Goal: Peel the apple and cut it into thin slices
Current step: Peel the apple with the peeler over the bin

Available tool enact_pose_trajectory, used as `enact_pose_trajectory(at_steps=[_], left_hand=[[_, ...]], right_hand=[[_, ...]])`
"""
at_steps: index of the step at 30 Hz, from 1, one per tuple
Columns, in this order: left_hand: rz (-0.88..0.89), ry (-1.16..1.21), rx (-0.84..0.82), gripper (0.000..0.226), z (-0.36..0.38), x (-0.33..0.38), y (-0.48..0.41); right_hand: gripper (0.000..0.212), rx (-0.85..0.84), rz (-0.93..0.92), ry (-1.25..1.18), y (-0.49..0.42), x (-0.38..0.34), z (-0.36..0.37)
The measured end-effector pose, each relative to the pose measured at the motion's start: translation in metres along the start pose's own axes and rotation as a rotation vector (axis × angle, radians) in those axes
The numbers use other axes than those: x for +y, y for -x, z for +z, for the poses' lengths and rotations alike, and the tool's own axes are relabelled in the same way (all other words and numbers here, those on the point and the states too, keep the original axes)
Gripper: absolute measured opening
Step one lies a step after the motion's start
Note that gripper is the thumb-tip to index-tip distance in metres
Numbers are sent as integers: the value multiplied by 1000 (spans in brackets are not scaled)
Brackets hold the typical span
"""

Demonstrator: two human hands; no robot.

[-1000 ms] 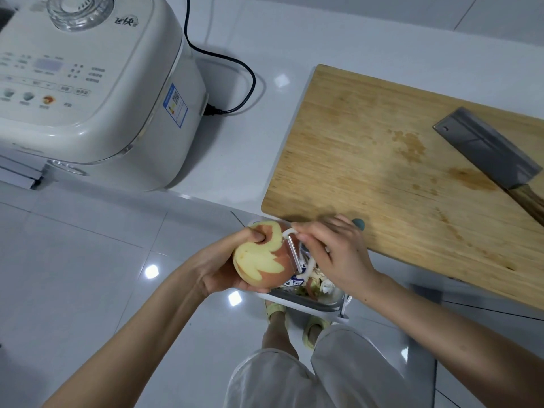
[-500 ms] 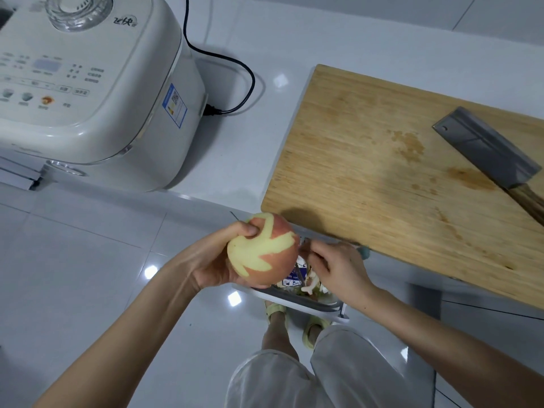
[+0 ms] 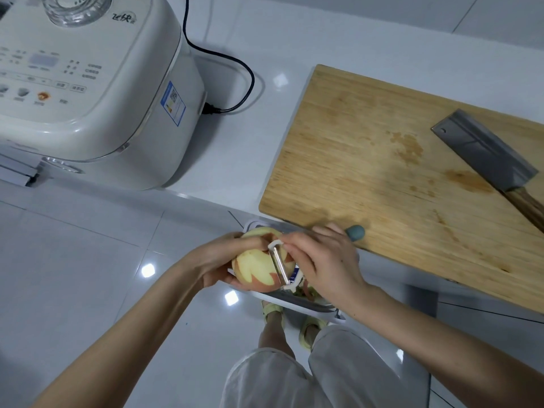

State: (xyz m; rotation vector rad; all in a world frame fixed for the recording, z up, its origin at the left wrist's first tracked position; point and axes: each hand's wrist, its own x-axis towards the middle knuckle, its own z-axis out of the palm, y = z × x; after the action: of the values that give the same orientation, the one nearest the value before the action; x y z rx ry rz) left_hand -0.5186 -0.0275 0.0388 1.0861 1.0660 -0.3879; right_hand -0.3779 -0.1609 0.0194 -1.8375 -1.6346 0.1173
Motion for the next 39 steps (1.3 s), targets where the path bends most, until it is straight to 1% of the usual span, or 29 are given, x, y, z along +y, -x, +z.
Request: enact_pose_trajectory(at_steps=[3, 6, 11, 13, 15, 18, 20, 22, 23, 24, 26, 28, 30, 31, 33, 35, 36, 37, 39], left_hand=[[-3, 20, -25, 76, -3, -1, 0], [-26, 58, -69, 70, -6, -2, 0], [-9, 140, -116, 64, -10, -4, 0], [-2, 175, -134, 64, -11, -4, 1], [14, 227, -148, 64, -12, -2, 1], [46, 283, -152, 65, -13, 7, -2], [56, 251, -134, 70, -16, 9, -4], [55, 203, -137, 70, -18, 9, -5], [62, 174, -147, 68, -18, 8, -6], [71, 140, -158, 66, -18, 7, -6], [76, 81, -162, 66, -17, 6, -8], [64, 32, -142, 71, -17, 5, -12], [48, -31, -112, 76, -18, 4, -15], [42, -58, -95, 77, -18, 4, -16], [30, -83, -68, 78, -16, 4, -18], [23, -77, -42, 78, -14, 6, -20], [22, -67, -34, 78, -13, 6, -20], [21, -54, -28, 79, -13, 6, -21], [-1, -8, -23, 81, -13, 6, -21]], right_hand=[[22, 25, -15, -64, 0, 8, 1], [22, 32, 24, -131, 3, 18, 1], [23, 23, 82, -229, 3, 25, 5], [23, -3, 118, -202, 6, 30, 9], [26, -63, 163, -173, 10, 30, 14], [30, -129, 275, -270, 15, 28, 20], [25, -203, 389, -268, 19, 30, 21], [20, -359, 557, -250, 21, 34, 18], [24, -454, 651, -252, 20, 34, 16], [25, -567, 760, -294, 18, 34, 15], [24, -776, 1026, -480, 15, 31, 11], [24, -912, 1264, -605, 11, 30, 5], [28, -988, 1386, -645, 10, 33, 1], [28, -975, 1419, -682, 10, 35, -1], [22, -827, 1419, -780, 7, 34, -5], [20, -678, 1325, -838, 3, 32, -10], [21, -652, 1291, -856, 1, 30, -12], [23, -659, 1294, -877, -1, 30, -12], [31, -765, 1412, -936, -4, 31, -15]])
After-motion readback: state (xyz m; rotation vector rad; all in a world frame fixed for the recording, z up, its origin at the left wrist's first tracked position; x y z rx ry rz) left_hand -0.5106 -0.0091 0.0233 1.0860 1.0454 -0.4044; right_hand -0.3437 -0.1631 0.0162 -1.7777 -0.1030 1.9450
